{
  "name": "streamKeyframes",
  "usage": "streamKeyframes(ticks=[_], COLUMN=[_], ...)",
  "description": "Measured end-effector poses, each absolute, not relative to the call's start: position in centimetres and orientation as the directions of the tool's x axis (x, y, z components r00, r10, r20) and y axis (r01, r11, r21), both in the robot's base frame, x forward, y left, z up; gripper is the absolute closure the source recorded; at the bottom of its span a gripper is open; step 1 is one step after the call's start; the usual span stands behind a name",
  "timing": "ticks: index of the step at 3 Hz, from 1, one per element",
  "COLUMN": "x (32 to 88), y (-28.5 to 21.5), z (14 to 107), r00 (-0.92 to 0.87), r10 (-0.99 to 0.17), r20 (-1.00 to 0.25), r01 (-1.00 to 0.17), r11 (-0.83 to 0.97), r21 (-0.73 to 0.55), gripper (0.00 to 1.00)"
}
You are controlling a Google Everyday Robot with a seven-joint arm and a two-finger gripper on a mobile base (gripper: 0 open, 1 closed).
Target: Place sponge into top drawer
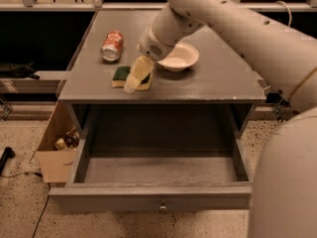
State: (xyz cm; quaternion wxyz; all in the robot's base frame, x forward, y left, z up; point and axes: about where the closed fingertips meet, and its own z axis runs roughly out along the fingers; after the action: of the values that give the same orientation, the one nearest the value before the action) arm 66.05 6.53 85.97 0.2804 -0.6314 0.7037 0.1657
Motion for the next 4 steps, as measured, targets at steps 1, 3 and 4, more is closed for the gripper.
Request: streamKeyframes(ticks=[1,3,4], x=[66.34,66.29,66.29], y=[9.85,10.22,10.23], z=[84.22,84.13,84.12], r00=[-0.001,0.004,0.004], r10=[-0.818,-0.818,-0.818], r20=[-0.575,-0.575,-0.575], r01=[-0.990,-0.991,-0.991], r11=[0.080,0.074,0.074], r21=[-0.113,-0.112,-0.112], gripper=[0.00,0.17,0.48])
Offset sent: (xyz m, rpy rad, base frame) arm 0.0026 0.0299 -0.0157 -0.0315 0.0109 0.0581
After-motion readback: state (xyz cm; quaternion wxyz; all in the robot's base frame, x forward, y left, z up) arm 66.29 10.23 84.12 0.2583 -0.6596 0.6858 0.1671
